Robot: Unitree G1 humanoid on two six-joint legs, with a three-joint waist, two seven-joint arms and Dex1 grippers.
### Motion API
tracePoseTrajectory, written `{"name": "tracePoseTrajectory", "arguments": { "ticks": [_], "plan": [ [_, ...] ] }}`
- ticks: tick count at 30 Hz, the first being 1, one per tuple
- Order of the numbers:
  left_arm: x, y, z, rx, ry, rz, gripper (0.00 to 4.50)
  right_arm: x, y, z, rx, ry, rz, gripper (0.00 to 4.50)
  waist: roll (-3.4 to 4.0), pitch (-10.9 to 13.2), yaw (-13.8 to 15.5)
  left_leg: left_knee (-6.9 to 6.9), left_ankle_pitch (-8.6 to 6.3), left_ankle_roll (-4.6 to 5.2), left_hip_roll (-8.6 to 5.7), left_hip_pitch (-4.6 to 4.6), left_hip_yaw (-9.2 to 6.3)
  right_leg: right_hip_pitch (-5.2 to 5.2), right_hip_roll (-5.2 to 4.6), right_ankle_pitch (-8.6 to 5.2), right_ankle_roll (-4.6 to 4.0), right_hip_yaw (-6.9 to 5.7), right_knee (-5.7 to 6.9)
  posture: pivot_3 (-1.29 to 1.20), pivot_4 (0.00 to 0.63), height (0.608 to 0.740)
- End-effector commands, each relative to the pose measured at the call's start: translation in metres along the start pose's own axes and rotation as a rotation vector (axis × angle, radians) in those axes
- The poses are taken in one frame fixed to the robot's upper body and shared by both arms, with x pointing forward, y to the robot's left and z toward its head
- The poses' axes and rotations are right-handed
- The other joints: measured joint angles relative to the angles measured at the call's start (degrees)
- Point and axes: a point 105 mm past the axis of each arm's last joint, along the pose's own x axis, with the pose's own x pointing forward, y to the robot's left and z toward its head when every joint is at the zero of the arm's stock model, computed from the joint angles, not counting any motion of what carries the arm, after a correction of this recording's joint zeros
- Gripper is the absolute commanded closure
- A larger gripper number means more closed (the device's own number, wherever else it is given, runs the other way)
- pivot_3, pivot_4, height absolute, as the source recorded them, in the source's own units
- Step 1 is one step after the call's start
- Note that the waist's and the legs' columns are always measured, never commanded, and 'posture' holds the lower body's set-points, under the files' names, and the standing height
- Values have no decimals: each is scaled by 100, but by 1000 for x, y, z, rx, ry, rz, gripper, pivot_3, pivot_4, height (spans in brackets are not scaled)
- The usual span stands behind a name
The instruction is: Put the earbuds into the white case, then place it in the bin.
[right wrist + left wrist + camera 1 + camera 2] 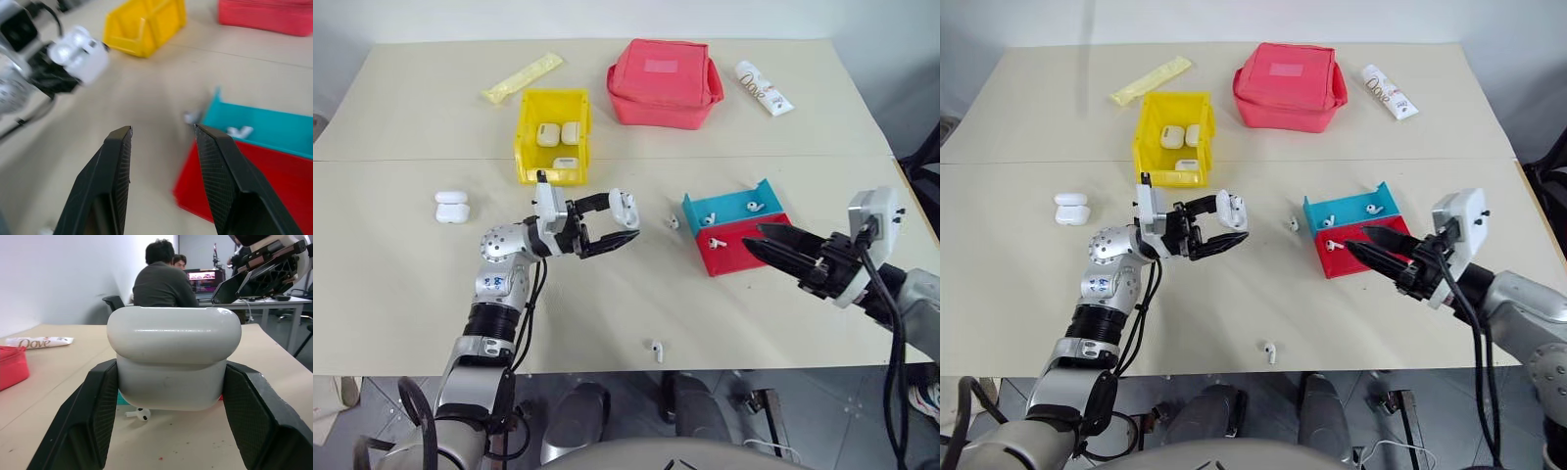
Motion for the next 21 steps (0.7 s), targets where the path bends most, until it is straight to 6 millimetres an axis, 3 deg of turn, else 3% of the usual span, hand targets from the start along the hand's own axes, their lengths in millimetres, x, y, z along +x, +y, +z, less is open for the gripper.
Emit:
{"name": "tracePoseTrajectory", "arguments": {
  "ticks": [1, 5, 11, 21],
  "plan": [
    [4, 0, 6, 35, -16, 1, 1713, -16, -20, 3, -81, 67, -99, 2389, -2, 0, 20, 2, 0, 0, 0, 0, 0, 1, 0, 0, 0, -1, -1, 0, 150, 740],
    [7, 0, 6, 32, -22, 1, 1713, -33, -28, 2, -110, 143, -148, 1917, -3, 1, 35, 6, -1, 3, -1, -2, 0, 3, -1, 1, 2, -1, -1, 0, 150, 740],
    [10, 4, 7, 36, -31, 2, 1713, -54, -30, 1, -168, 205, -190, 55, -4, 1, 41, 6, -1, 3, 1, -2, 1, 3, 1, 3, 5, -1, -1, 0, 150, 740],
    [2, 3, 11, 49, -18, -2, 1713, -50, -33, 20, -287, 208, -229, 55, -4, 1, 27, 9, -2, 4, 1, -1, 2, 6, 0, 5, 8, 1, -4, 0, 150, 740]
  ]
}}
